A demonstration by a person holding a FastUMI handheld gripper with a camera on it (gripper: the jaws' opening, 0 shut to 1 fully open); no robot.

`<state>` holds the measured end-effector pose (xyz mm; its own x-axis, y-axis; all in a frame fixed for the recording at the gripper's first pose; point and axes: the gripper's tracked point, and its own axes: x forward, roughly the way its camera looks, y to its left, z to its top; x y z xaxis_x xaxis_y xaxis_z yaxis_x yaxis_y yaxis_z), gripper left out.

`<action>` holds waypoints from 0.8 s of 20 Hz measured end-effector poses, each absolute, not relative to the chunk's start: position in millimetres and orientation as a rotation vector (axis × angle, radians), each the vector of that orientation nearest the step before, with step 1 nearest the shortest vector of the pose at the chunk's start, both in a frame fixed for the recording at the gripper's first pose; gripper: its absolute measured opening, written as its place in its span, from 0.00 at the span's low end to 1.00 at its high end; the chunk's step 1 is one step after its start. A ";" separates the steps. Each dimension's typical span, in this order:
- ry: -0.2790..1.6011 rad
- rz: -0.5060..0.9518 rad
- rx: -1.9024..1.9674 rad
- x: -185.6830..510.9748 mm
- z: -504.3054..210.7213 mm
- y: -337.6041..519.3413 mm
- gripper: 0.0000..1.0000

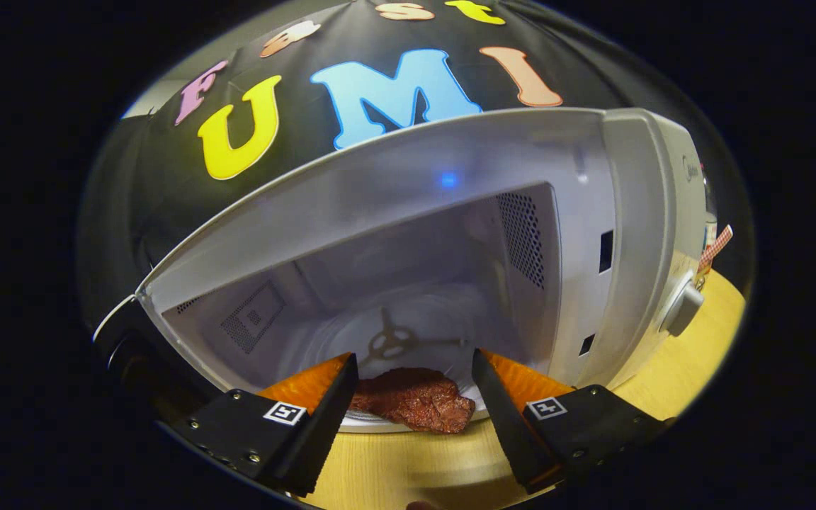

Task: Open the microwave, put the food inside, and close the microwave door.

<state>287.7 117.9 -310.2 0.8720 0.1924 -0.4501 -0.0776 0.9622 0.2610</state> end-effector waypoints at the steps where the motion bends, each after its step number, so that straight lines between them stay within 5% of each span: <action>1: 0.487 0.154 0.230 283.5 -306.2 120.6 0.98; 16: 0.352 0.289 0.113 154.1 -176.2 134.1 0.98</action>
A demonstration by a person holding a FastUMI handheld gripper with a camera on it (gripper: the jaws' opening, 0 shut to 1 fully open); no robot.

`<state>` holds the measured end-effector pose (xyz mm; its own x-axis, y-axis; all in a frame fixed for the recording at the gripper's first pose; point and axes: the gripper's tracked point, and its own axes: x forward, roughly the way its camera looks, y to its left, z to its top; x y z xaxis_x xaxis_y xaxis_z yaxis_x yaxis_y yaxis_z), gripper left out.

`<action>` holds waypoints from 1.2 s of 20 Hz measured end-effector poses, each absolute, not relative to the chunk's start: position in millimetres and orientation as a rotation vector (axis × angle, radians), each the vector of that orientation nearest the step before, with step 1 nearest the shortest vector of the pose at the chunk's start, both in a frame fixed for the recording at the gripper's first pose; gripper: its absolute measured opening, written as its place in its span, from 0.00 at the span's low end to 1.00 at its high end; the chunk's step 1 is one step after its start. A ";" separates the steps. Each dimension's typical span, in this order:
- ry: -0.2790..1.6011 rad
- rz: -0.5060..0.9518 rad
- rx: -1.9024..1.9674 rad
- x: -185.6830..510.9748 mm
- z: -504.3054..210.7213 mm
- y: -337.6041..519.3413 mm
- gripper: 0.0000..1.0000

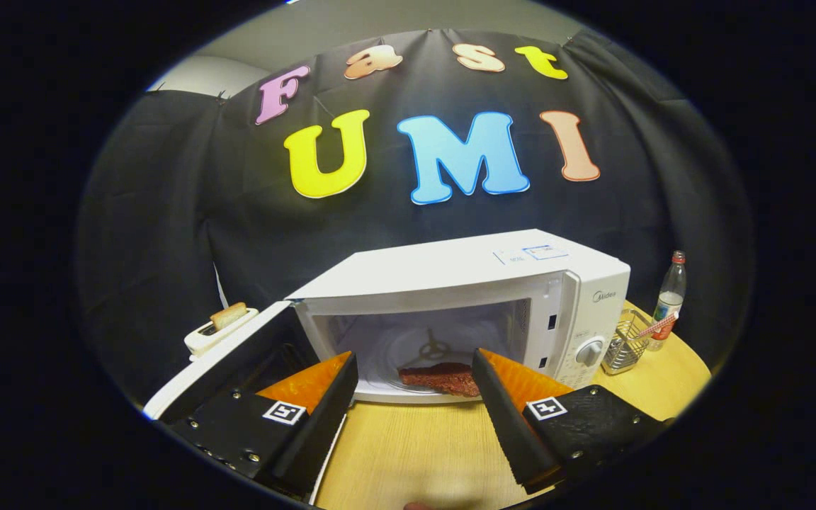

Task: Open the microwave, put the food inside, and close the microwave door.

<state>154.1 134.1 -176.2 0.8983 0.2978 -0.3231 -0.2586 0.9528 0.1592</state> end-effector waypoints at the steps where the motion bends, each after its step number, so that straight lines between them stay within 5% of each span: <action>1: 0.339 0.291 0.117 143.7 -166.6 135.5 0.98; 24: 0.258 0.762 0.101 -96.4 -97.4 331.0 0.98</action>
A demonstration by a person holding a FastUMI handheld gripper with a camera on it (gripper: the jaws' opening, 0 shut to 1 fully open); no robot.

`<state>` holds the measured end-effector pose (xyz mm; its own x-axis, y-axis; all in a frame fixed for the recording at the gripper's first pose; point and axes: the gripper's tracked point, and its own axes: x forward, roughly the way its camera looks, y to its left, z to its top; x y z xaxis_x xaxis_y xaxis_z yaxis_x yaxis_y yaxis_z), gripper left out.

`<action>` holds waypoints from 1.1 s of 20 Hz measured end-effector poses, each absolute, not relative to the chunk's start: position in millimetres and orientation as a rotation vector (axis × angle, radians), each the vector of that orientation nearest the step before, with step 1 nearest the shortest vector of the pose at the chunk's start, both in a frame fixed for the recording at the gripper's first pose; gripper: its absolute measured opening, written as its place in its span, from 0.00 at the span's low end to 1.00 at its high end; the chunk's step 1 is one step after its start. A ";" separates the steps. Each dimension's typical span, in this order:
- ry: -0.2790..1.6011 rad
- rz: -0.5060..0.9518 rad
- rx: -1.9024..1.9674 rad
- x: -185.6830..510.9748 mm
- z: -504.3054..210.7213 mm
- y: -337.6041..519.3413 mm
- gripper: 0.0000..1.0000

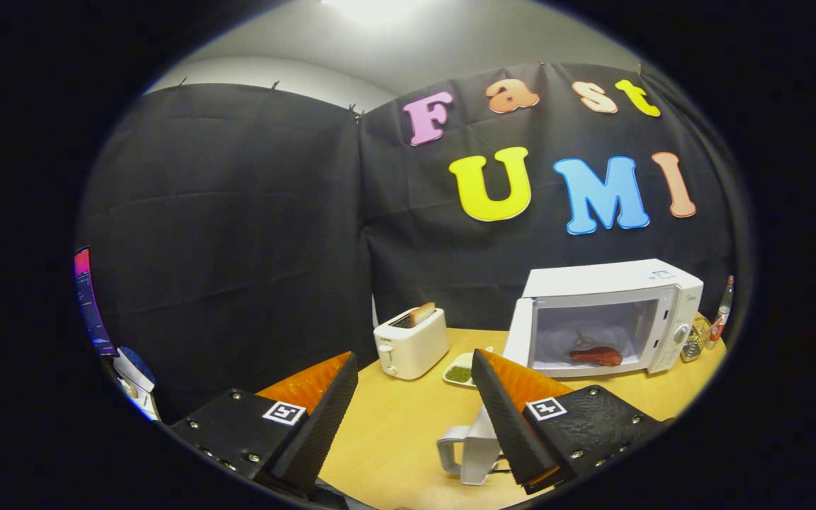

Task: Open the microwave, put the food inside, and close the microwave door.

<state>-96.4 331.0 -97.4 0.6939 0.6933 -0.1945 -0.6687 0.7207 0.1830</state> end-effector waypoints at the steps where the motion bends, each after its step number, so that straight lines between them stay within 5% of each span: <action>1: 0.268 0.783 0.098 -104.6 -102.4 339.1 0.98; 9: 0.347 0.818 0.075 -125.8 -151.8 359.9 0.97; 12: 0.398 0.789 0.057 -116.6 -179.0 350.0 0.84; 15: 0.420 0.737 0.074 -99.5 -192.0 337.6 0.54; 16: 0.437 0.738 0.093 -95.5 -197.4 338.8 0.35; 19: 0.474 0.748 0.087 -94.9 -206.6 339.0 0.26; 21: 0.475 0.709 0.075 -83.2 -211.5 328.7 0.03; 22: 0.490 0.711 0.084 -84.2 -216.3 325.6 0.01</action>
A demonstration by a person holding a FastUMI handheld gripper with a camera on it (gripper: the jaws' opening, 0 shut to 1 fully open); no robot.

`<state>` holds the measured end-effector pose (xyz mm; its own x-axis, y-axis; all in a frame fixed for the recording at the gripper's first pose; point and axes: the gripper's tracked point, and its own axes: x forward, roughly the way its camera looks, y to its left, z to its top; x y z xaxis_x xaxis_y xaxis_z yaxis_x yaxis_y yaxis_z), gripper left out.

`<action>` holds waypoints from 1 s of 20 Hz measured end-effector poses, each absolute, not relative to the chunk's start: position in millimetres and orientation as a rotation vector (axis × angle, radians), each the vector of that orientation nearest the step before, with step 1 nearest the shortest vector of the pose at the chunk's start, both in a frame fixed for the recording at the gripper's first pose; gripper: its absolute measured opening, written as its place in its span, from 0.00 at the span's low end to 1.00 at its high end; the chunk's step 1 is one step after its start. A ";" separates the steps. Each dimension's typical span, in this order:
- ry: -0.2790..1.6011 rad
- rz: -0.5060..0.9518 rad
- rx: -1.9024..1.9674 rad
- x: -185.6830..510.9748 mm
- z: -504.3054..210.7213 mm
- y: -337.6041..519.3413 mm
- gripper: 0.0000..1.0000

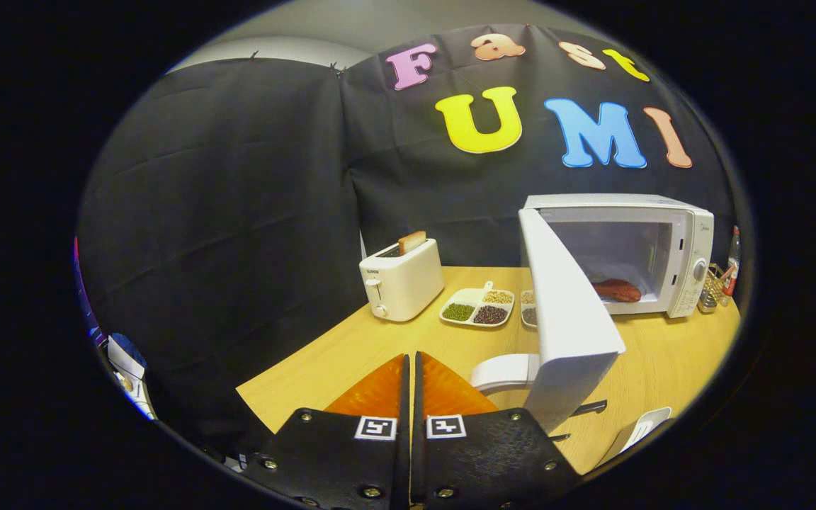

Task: Open the microwave, put the food inside, and close the microwave door.

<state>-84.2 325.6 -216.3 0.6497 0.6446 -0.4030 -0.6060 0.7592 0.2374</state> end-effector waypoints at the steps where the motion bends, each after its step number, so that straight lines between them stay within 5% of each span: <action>1: 0.500 0.715 0.087 -83.8 -219.5 324.7 0.01; 20: 0.521 0.496 0.045 3.6 -225.9 183.3 0.01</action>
